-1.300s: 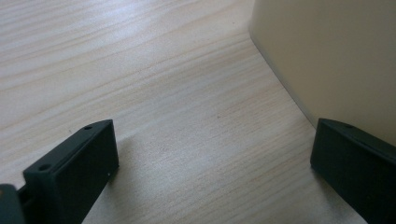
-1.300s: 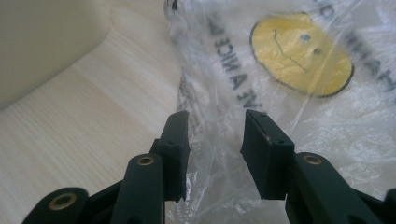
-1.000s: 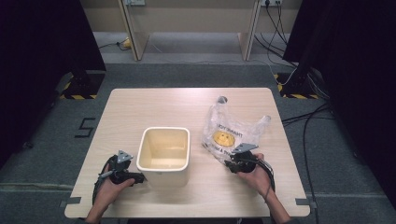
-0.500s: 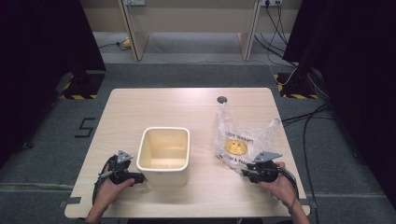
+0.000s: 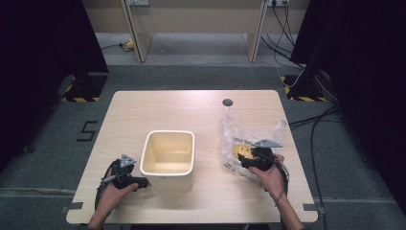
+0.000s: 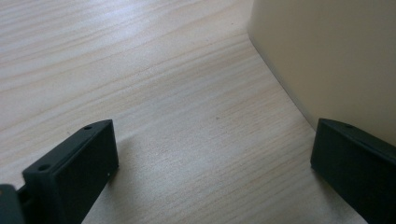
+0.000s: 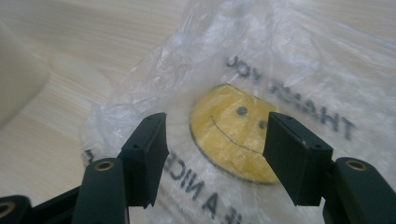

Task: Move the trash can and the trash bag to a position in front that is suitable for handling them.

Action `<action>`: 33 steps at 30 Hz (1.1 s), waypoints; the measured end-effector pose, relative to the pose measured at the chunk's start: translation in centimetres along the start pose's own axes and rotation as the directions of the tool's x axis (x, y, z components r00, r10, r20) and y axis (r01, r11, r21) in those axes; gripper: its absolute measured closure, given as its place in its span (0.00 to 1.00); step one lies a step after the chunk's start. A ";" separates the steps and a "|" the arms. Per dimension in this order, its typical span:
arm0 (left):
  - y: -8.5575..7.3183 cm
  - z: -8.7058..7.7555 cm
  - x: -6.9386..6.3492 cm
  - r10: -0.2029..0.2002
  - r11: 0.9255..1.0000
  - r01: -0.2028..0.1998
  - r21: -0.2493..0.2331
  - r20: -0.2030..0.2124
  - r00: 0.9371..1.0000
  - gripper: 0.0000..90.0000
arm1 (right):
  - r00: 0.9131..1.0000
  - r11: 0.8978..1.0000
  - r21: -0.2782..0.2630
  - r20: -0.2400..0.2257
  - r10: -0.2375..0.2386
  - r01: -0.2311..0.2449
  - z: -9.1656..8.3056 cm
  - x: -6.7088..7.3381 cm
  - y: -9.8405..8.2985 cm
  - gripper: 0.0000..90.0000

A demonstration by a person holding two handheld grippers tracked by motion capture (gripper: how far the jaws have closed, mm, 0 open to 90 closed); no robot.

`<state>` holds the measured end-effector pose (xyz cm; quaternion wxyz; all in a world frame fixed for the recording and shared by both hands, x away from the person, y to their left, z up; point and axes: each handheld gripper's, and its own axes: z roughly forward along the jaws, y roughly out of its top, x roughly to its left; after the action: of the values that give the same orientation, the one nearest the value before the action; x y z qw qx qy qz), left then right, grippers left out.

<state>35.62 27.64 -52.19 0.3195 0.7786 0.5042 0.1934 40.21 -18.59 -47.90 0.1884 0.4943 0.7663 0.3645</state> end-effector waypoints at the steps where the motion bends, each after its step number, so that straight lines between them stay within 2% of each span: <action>1: 0.0 0.0 0.0 0.000 1.000 0.000 0.000 0.000 1.000 0.00 | 1.000 1.000 0.020 0.013 -0.024 0.024 0.6 0.3 0.0 0.44; 3: 0.0 0.0 0.0 0.000 1.000 0.000 0.000 0.000 1.000 0.00 | 0.997 0.996 0.067 0.030 -0.066 0.064 1.4 0.8 -0.3 0.42; 4: 0.0 0.0 0.0 0.000 1.000 0.000 0.001 0.000 1.000 0.00 | 0.996 0.992 0.097 0.024 -0.082 0.079 1.7 0.8 -0.6 0.41; 5: 0.0 0.0 0.0 0.000 1.000 0.000 0.002 0.000 1.000 0.00 | 0.995 0.986 0.138 0.006 -0.098 0.096 1.8 0.9 -1.1 0.40; 7: 0.0 0.0 0.0 0.000 1.000 0.000 0.004 0.000 1.000 0.00 | 0.991 0.977 0.169 -0.014 -0.131 0.132 1.6 0.9 -1.6 0.40; 8: 0.0 0.0 0.0 0.001 1.000 -0.001 0.005 0.001 1.000 0.00 | 0.989 0.972 0.180 -0.045 -0.143 0.149 0.9 0.9 -2.1 0.39; 12: 0.0 0.0 0.0 0.000 1.000 0.000 0.005 0.000 1.000 0.00 | 0.985 0.969 0.180 -0.065 -0.163 0.172 0.1 0.5 -2.8 0.39; 14: 0.0 -0.1 0.0 0.003 1.000 -0.003 0.007 0.001 1.000 0.00 | 0.978 0.963 0.178 -0.082 -0.190 0.201 -0.5 0.1 -3.3 0.39; 16: 0.0 -0.1 0.0 0.003 1.000 -0.003 0.007 0.001 1.000 0.00 | 0.978 0.962 0.180 -0.081 -0.193 0.205 -1.2 -0.5 -3.7 0.38; 20: 0.0 -0.1 0.0 0.003 1.000 -0.003 0.008 0.001 1.000 0.00 | 0.982 0.967 0.177 -0.078 -0.173 0.185 -2.2 -1.1 -4.5 0.35; 25: 0.0 -0.1 0.0 0.004 1.000 -0.004 0.009 0.002 1.000 0.00 | 0.988 0.986 0.083 -0.056 -0.141 0.145 -3.3 -1.0 -3.7 0.30; 29: 0.1 -0.3 0.1 0.005 1.000 -0.005 0.015 0.018 1.000 0.02 | 0.992 0.993 0.019 -0.050 -0.112 0.113 -3.7 -0.5 -3.1 0.29; 32: 0.1 -0.8 0.5 -0.050 0.999 0.050 -0.008 0.065 0.997 0.10 | 0.992 0.992 -0.005 -0.030 -0.123 0.123 -3.9 0.0 -2.8 0.30; 33: 0.1 -0.9 0.6 -0.058 0.998 0.059 -0.013 0.069 0.996 0.17 | 0.992 0.992 -0.012 -0.019 -0.123 0.122 -3.9 0.3 -2.8 0.30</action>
<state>35.36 28.41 -51.47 0.3483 0.7672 0.5141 0.1608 35.83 -20.44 -47.33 0.2056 0.4418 0.7950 0.3611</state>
